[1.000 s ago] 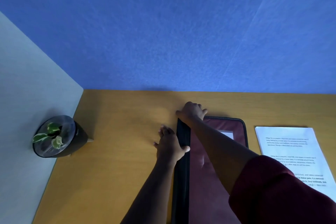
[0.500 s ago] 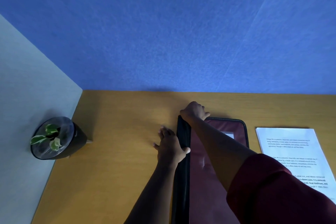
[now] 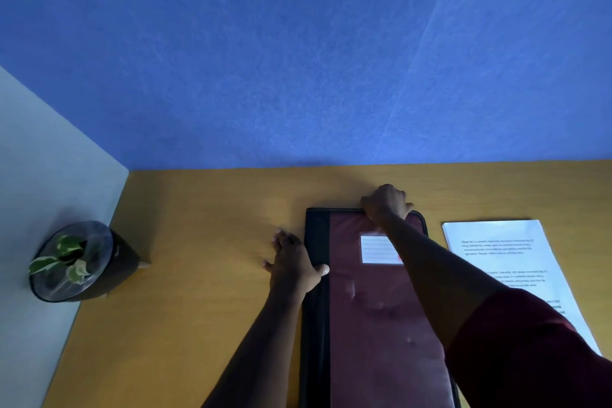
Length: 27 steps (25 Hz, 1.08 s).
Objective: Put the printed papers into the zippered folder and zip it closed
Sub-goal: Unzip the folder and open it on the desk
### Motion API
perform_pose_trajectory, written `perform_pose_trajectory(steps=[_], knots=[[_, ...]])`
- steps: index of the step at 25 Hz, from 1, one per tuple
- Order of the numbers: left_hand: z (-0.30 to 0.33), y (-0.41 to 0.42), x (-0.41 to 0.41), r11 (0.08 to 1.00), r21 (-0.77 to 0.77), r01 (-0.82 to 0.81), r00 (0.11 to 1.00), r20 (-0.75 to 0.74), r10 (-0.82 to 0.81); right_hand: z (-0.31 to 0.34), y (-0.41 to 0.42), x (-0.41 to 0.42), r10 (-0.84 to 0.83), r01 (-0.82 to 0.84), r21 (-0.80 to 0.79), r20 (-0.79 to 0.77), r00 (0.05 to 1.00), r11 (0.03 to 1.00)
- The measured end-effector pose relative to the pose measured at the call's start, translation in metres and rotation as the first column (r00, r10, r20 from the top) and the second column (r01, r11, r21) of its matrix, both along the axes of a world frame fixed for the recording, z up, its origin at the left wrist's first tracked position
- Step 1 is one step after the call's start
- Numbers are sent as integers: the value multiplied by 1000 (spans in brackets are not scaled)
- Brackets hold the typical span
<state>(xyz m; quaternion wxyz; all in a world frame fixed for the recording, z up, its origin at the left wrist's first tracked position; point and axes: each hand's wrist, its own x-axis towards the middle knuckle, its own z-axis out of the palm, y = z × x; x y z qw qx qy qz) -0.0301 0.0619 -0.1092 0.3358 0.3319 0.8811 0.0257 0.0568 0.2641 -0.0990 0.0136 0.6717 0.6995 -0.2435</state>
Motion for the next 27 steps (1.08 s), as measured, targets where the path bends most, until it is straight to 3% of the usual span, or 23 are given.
perform_pose_trajectory(steps=[10, 13, 16, 20, 24, 27], knots=[[1, 1, 1, 1000, -15, 14, 1000, -22, -14, 7, 29, 87, -168, 168, -5, -101, 981, 986], [2, 1, 0, 1000, -14, 16, 1000, -14, -16, 7, 35, 99, -150, 148, -27, -126, 981, 989], [2, 1, 0, 1000, -14, 27, 999, -24, -28, 7, 39, 115, 18, -14, 44, -97, 995, 999], [2, 1, 1, 1000, -11, 26, 999, -27, -26, 3, 42, 135, 283, -252, 192, -158, 946, 948], [4, 1, 1, 1000, -4, 24, 999, -33, -24, 1, 49, 137, 524, -508, 166, -71, 849, 845], [2, 0, 0, 999, -10, 34, 999, -33, -34, -1, 55, 139, 618, -607, 157, -27, 786, 779]])
